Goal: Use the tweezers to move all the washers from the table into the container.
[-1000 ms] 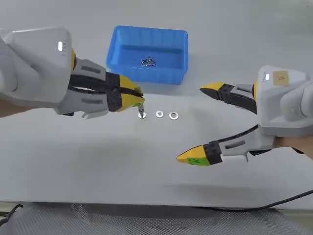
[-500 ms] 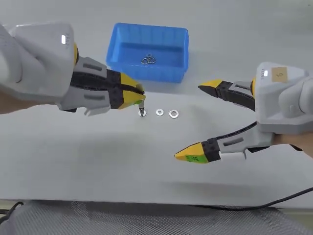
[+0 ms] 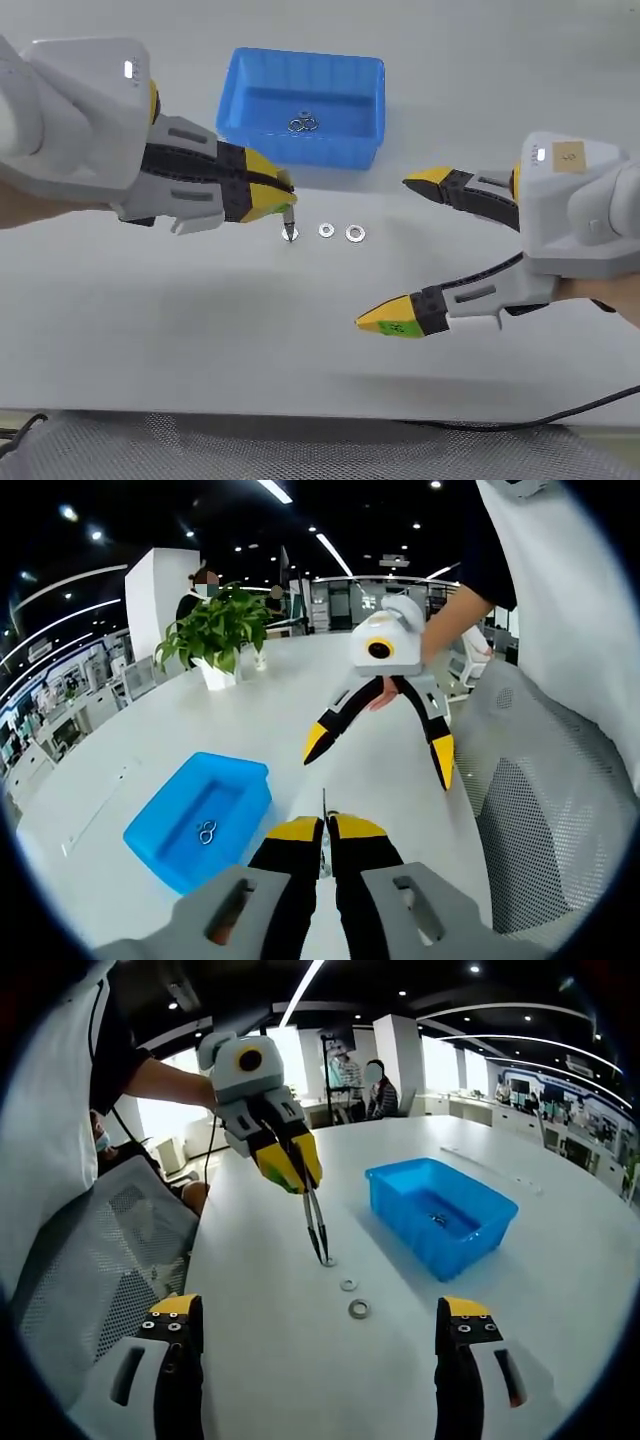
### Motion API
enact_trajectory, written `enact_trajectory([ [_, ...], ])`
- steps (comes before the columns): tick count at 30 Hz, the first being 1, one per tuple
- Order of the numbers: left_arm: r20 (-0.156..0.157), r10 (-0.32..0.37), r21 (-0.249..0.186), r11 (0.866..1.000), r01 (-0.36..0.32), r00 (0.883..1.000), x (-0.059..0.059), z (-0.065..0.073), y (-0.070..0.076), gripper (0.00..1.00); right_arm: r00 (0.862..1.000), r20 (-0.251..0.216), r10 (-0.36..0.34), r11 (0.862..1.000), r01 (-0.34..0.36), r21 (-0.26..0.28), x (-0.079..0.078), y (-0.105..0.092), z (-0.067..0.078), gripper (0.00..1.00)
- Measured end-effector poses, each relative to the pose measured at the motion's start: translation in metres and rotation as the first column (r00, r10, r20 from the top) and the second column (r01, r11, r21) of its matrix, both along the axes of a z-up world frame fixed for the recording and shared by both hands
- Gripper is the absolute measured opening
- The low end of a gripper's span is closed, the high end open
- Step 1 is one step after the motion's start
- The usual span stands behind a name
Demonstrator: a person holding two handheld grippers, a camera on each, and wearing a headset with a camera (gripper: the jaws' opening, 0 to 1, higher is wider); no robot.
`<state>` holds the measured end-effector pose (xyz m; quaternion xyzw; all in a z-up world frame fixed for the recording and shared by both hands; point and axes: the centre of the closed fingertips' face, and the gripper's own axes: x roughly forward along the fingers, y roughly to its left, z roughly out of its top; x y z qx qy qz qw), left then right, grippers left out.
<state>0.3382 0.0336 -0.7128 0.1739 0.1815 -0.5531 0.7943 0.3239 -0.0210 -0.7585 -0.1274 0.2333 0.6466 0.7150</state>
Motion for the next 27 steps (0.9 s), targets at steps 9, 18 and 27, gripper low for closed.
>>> enact_trajectory([
  [9,-0.01,-0.008,0.004,1.0,0.009,1.0,-0.001,-0.002,-0.004,0.07,1.0,-0.001,0.005,1.0,-0.005,-0.001,0.001,0.0,0.0,0.97],
  [18,-0.039,-0.038,0.027,0.999,0.039,0.999,-0.004,-0.002,-0.001,0.07,0.998,0.002,0.065,0.998,-0.065,0.01,0.0,0.019,0.003,0.92],
  [27,-0.067,-0.018,0.008,1.0,0.019,0.998,0.003,-0.003,-0.001,0.07,0.985,0.03,0.172,0.985,-0.173,0.02,0.0,0.057,0.003,0.75],
])
